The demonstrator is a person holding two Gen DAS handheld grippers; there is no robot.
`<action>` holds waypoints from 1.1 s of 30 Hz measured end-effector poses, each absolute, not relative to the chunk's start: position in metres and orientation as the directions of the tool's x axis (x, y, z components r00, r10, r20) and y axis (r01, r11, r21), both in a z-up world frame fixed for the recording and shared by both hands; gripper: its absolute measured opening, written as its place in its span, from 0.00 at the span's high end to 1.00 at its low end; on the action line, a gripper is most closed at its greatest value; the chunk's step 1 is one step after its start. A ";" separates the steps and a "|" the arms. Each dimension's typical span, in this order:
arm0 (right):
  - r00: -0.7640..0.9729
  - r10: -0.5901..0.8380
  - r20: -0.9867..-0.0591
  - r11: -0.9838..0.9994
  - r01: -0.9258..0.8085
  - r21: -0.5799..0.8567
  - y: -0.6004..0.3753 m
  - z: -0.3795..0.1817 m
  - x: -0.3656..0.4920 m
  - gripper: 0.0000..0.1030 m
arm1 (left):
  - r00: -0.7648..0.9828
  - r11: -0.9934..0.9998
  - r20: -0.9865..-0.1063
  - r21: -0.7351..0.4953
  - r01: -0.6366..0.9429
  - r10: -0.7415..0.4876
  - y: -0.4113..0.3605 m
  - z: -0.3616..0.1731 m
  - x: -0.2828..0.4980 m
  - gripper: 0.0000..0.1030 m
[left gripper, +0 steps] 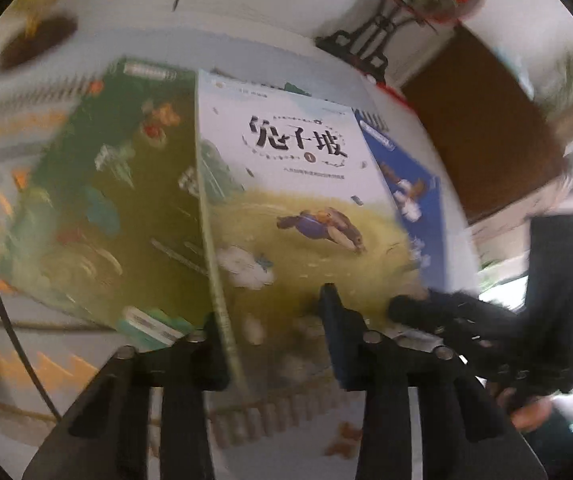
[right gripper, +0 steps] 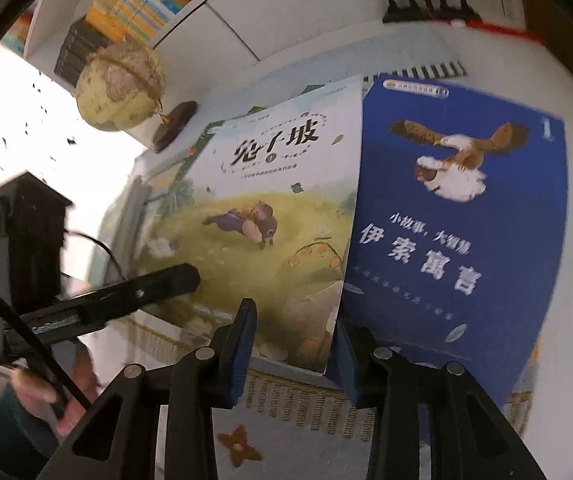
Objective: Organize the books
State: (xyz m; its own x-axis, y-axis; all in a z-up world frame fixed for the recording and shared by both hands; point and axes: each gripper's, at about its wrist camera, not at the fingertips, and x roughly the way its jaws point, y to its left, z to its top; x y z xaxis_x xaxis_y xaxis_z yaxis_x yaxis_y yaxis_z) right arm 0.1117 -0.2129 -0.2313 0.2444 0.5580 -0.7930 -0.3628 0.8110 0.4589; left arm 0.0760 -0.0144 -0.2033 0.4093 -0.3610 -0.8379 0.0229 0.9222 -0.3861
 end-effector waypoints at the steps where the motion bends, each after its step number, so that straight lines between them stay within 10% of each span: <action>1: 0.251 0.538 -0.805 0.819 -0.380 0.429 -0.209 -0.231 0.111 0.65 | 0.413 0.934 -0.844 -0.356 0.043 -0.341 -0.016 -0.202 0.074 0.71; 14: 0.459 0.395 -0.796 0.836 -0.539 0.103 -0.191 -0.194 0.089 0.71 | 0.482 0.960 -0.838 -0.168 0.223 -0.258 -0.044 -0.175 0.060 0.76; 33: 0.271 0.524 -0.807 0.798 -0.486 0.356 -0.180 -0.211 0.087 0.72 | 0.460 0.958 -0.840 -0.251 0.139 -0.287 -0.020 -0.170 0.038 0.76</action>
